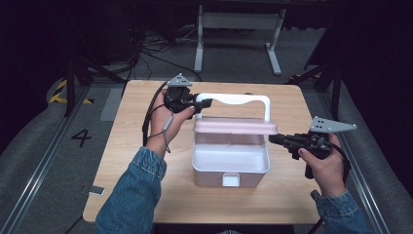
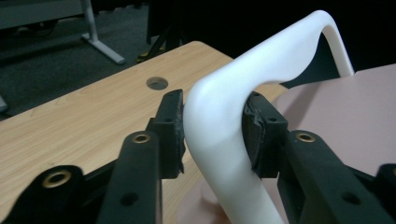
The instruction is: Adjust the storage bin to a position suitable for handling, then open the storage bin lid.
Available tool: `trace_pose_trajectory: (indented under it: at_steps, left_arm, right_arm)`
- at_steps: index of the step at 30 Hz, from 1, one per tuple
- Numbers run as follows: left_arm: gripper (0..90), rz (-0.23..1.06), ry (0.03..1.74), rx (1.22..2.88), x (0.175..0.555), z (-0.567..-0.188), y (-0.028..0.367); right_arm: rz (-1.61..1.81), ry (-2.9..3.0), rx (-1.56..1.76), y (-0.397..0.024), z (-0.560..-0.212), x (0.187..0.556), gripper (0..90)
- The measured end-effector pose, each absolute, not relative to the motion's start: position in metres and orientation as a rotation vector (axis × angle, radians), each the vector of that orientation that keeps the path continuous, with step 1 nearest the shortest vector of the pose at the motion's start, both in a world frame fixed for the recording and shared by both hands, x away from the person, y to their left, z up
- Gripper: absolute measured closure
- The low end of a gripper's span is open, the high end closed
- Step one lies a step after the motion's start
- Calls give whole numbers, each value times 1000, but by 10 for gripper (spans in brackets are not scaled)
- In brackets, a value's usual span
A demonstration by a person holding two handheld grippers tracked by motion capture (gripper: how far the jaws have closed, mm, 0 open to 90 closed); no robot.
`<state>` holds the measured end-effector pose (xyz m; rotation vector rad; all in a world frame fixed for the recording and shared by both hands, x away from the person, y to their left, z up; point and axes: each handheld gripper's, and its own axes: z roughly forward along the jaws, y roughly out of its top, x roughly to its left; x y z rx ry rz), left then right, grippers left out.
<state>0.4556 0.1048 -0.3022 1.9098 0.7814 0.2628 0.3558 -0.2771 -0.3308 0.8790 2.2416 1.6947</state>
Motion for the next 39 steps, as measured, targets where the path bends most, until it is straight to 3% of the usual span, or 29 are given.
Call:
trace_pose_trajectory:
  at_steps: [9,22,39]
  left_arm:
    - [428,334,814,1867,442,-298,129]
    - [393,380,840,1902,410,-304,169]
    - [360,409,658,1959,392,-307,150]
  right_arm:
    - [1695,2231,877,-277,-331,356,900]
    - [1723,2128,884,-276,-325,361,900]
    - [1758,2021,923,-280,-320,369,900]
